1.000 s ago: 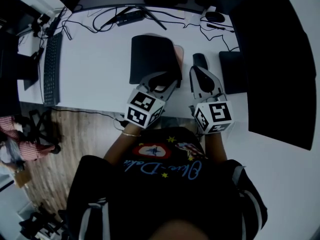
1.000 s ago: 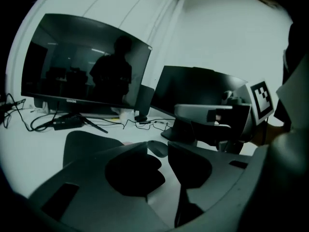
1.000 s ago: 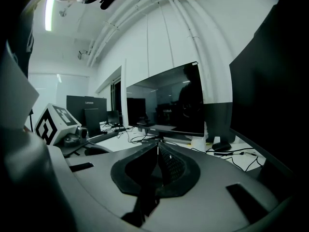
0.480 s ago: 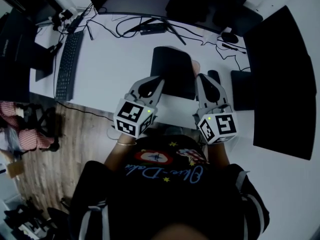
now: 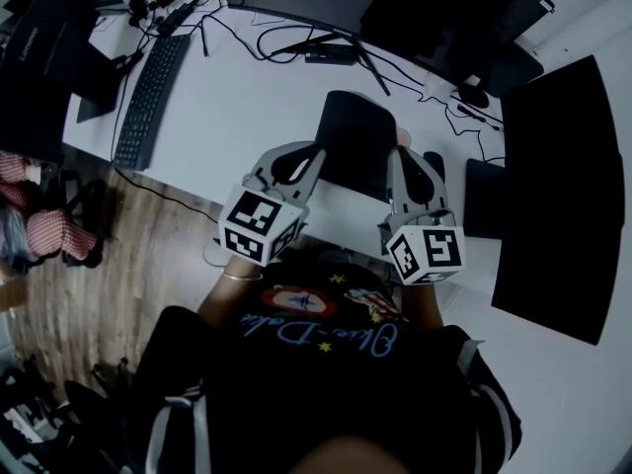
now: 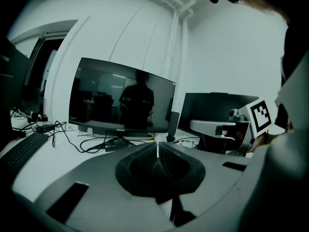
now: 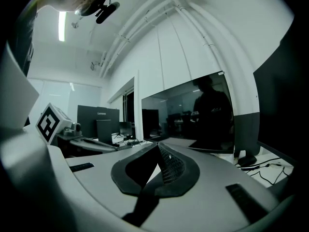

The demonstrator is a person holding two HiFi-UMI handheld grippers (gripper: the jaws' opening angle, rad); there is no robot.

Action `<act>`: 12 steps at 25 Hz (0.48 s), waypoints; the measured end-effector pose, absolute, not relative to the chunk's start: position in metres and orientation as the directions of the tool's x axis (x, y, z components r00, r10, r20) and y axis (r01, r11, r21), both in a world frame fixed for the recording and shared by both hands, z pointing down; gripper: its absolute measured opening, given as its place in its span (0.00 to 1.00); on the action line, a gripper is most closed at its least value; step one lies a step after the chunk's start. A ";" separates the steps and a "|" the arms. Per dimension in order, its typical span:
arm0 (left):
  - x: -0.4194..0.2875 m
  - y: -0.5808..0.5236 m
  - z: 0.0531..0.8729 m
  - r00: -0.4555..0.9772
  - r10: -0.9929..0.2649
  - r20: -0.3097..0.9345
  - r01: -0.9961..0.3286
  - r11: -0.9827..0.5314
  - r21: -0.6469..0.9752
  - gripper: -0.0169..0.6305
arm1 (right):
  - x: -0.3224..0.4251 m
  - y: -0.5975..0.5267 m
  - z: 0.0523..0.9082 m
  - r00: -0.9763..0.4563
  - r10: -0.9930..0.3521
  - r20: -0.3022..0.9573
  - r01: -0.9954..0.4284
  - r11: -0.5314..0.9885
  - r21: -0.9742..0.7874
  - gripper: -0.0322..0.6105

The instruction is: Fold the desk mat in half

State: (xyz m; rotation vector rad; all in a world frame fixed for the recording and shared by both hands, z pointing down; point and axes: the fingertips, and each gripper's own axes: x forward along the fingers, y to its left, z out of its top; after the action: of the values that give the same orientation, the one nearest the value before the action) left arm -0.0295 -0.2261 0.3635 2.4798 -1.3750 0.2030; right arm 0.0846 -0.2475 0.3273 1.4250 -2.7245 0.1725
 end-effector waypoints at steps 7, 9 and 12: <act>-0.033 -0.225 0.361 0.519 -0.813 0.264 -0.855 -0.494 0.161 0.04 | 0.077 -0.247 0.330 -0.594 -0.796 0.116 -0.804 0.589 -0.083 0.05; -0.035 -0.226 0.361 0.511 -0.818 0.264 -0.859 -0.486 0.159 0.04 | 0.077 -0.247 0.331 -0.599 -0.792 0.118 -0.801 0.592 -0.086 0.05; -0.038 -0.226 0.360 0.502 -0.823 0.265 -0.865 -0.474 0.165 0.04 | 0.075 -0.248 0.332 -0.603 -0.788 0.122 -0.798 0.597 -0.088 0.05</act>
State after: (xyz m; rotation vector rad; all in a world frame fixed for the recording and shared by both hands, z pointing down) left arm -0.0378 -0.2263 0.3599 2.4722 -1.4259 0.2153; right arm 0.0753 -0.2476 0.3321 1.3648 -2.7434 0.2054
